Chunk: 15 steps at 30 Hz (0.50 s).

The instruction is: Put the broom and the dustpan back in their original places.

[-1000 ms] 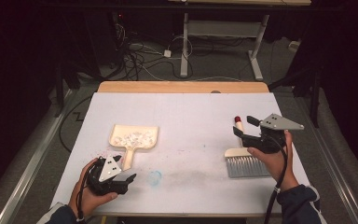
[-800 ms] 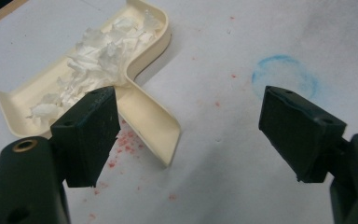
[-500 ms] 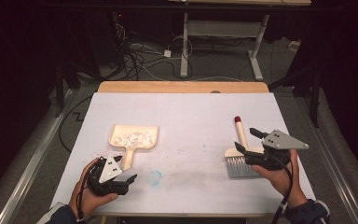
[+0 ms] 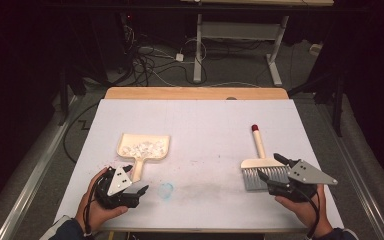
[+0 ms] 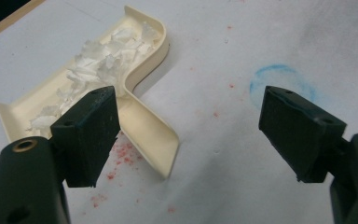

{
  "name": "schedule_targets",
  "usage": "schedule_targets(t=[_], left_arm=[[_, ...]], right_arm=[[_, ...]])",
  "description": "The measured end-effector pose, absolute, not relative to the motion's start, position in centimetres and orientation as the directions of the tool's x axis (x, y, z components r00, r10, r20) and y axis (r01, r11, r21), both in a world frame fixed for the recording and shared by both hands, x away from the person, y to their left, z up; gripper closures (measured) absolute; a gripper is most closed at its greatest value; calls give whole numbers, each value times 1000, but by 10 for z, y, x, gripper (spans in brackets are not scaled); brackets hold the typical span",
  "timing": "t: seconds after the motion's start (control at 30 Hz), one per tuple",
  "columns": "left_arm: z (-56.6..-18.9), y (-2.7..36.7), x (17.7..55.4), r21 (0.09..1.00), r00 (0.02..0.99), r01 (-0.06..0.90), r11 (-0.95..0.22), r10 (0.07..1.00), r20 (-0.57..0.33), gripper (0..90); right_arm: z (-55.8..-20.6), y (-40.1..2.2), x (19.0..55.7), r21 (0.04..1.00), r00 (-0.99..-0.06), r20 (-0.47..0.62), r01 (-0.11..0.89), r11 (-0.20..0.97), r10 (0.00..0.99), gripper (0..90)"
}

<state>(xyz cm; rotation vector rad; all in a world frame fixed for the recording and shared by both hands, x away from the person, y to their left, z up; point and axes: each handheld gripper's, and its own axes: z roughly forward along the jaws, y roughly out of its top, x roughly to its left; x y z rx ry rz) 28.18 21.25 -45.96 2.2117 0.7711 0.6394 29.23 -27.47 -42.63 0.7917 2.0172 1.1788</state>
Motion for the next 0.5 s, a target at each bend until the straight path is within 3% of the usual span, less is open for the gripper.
schedule_targets(t=[0.5], left_arm=[[-459,211,279,739,704,327,-590,673,227,198]], right_arm=[[-444,-275,279,893,-586,-224,197,405,779,232]])
